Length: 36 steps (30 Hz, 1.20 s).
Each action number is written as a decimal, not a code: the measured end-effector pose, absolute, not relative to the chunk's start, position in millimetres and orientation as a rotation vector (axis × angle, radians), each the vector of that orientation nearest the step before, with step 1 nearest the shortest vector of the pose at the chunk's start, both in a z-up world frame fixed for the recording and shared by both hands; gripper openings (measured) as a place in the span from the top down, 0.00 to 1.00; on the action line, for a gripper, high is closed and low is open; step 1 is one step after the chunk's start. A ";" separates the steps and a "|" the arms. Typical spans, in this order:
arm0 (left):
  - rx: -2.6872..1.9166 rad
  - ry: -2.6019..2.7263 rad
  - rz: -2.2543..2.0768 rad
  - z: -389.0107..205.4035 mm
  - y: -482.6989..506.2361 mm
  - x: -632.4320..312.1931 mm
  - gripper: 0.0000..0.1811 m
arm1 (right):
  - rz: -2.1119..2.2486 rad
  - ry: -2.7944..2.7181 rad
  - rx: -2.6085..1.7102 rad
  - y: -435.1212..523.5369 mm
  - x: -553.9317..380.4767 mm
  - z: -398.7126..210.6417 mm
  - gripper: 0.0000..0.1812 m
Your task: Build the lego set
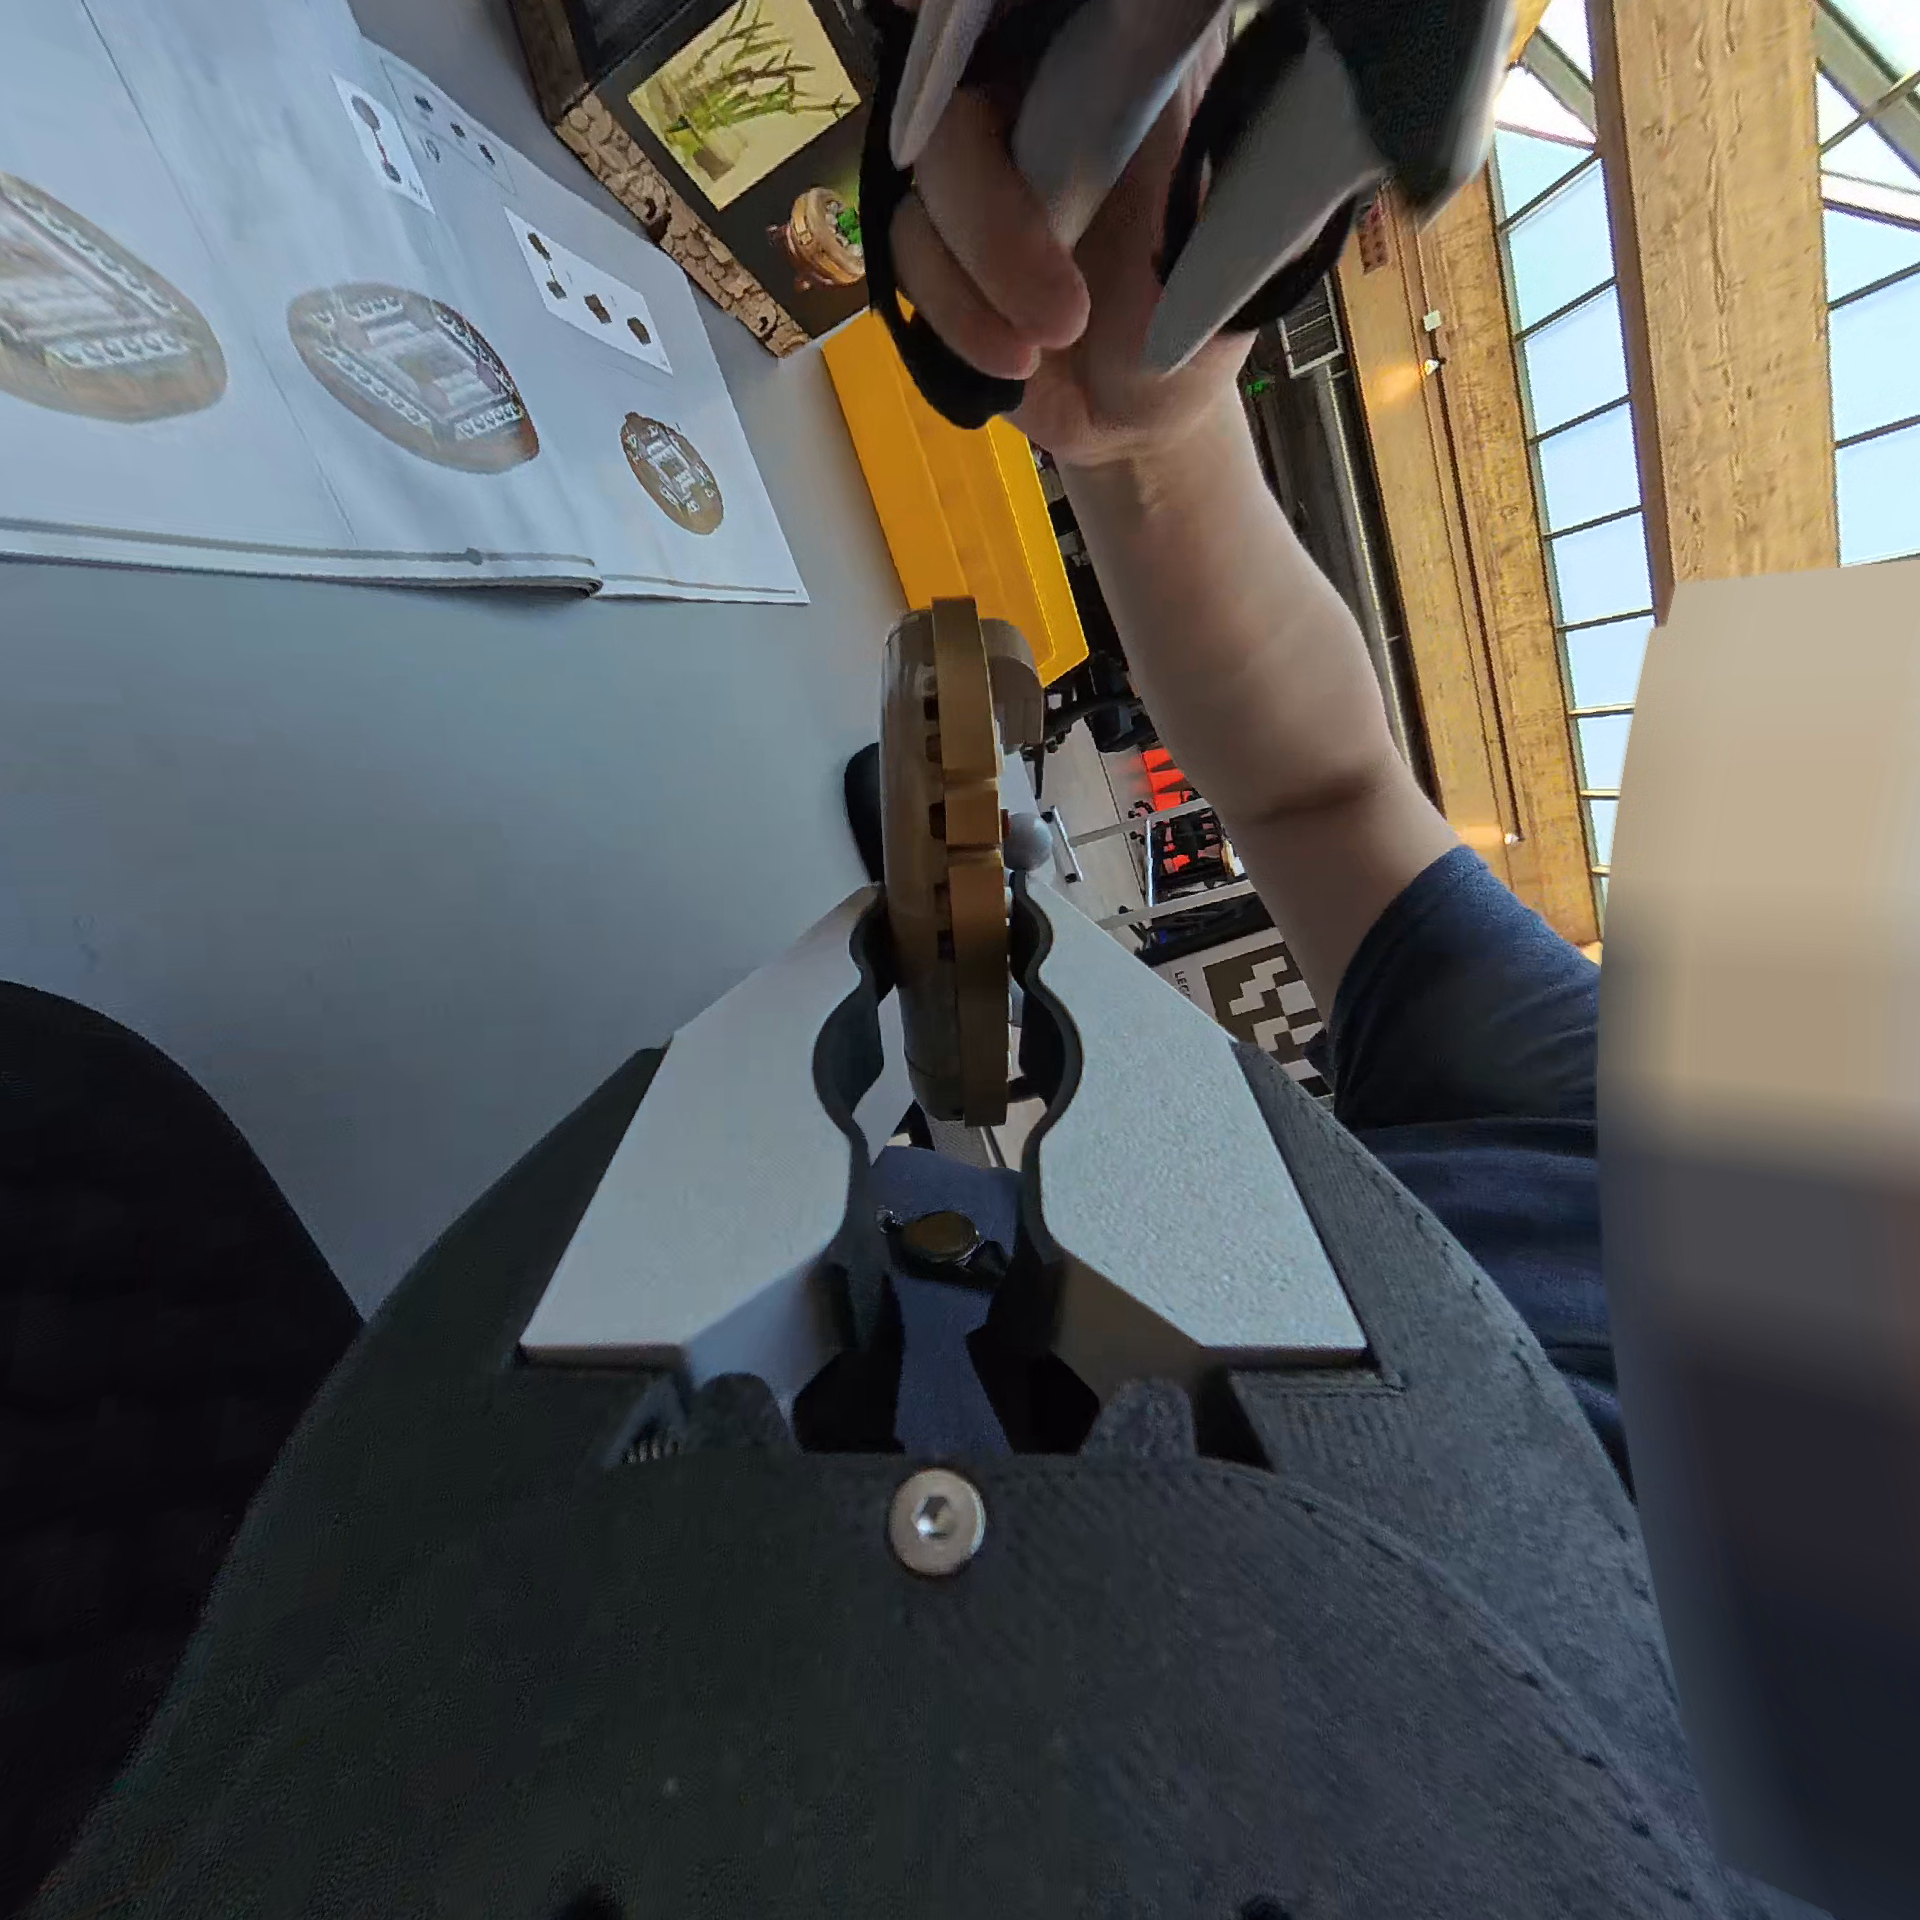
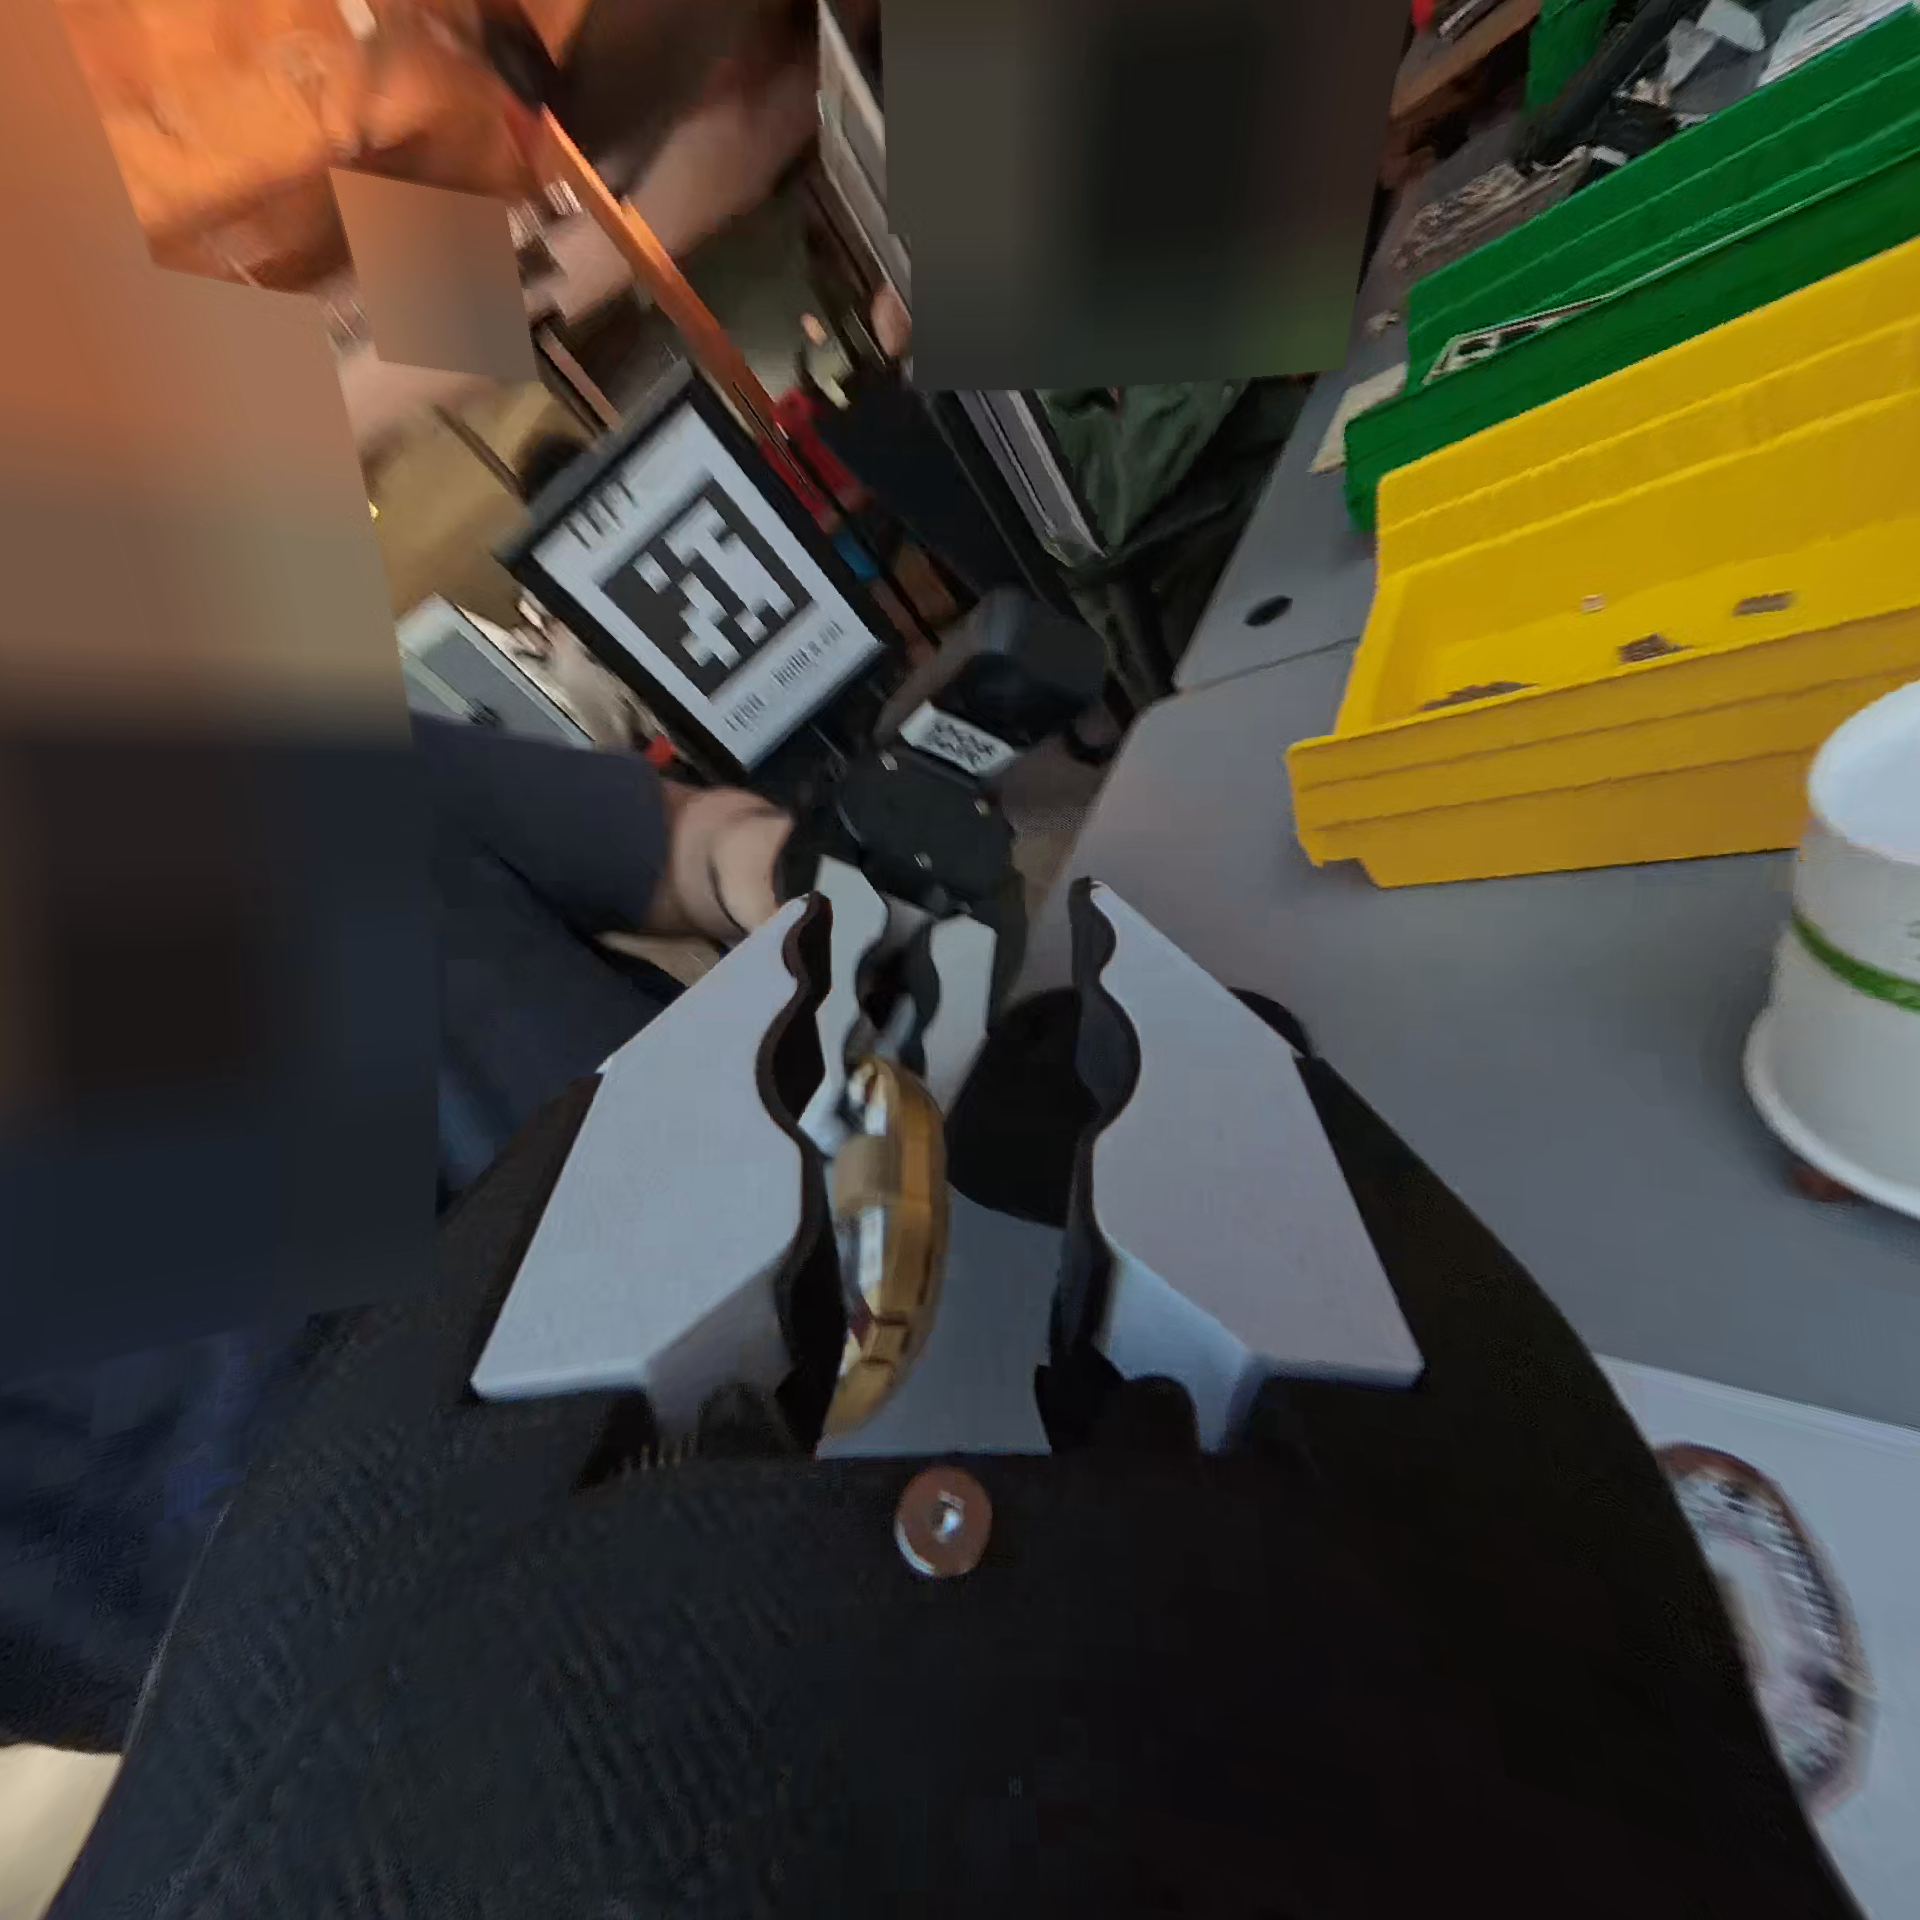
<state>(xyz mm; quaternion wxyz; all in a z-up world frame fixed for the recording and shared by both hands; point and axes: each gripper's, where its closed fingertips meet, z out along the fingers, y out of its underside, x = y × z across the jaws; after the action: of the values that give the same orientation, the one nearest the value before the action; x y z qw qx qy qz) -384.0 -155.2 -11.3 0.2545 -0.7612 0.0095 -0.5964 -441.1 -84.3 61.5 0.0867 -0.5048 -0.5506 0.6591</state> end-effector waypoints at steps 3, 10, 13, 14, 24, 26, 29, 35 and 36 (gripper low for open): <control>-2.073 0.065 -1.540 -10.1 -149.6 -385.0 0.89 | 1.496 -1.952 -1.272 -105.3 -423.8 40.6 0.74; -2.093 0.200 -1.402 -7.8 -142.9 -371.7 0.89 | 1.427 -2.250 -1.470 -126.9 -392.5 10.4 0.77; -2.094 0.225 -1.387 -7.1 -141.8 -367.0 0.89 | 1.428 -2.323 -1.543 -129.2 -385.7 5.2 0.81; -2.093 0.229 -1.396 -6.7 -142.3 -365.0 0.89 | 1.418 -2.352 -1.578 -129.2 -382.8 2.0 0.83; -2.104 0.264 -1.412 -14.1 -140.4 -354.4 0.89 | 1.391 -2.442 -1.613 -127.9 -367.8 -7.1 0.83; -2.099 0.287 -1.364 -11.9 -137.7 -355.6 0.89 | 1.483 -2.392 -1.602 -125.6 -365.0 6.6 0.74; -2.099 0.346 -1.228 -11.0 -132.5 -359.0 0.89 | 1.443 -2.344 -1.529 -113.4 -360.2 14.6 0.68; -2.093 0.414 -1.209 -5.3 -131.6 -348.9 0.89 | 1.182 -2.600 -1.552 -122.5 -351.5 -0.9 0.79; -2.091 0.412 -1.223 -4.9 -131.8 -347.8 0.89 | 1.144 -2.631 -1.560 -122.1 -350.7 -2.4 0.80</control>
<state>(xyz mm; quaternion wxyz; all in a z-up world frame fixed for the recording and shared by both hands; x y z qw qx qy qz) -347.8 -131.8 -4.9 0.3354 -0.8017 0.1580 -0.4689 -350.7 -122.1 -2.4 -0.0624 -0.4768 -0.8040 0.3497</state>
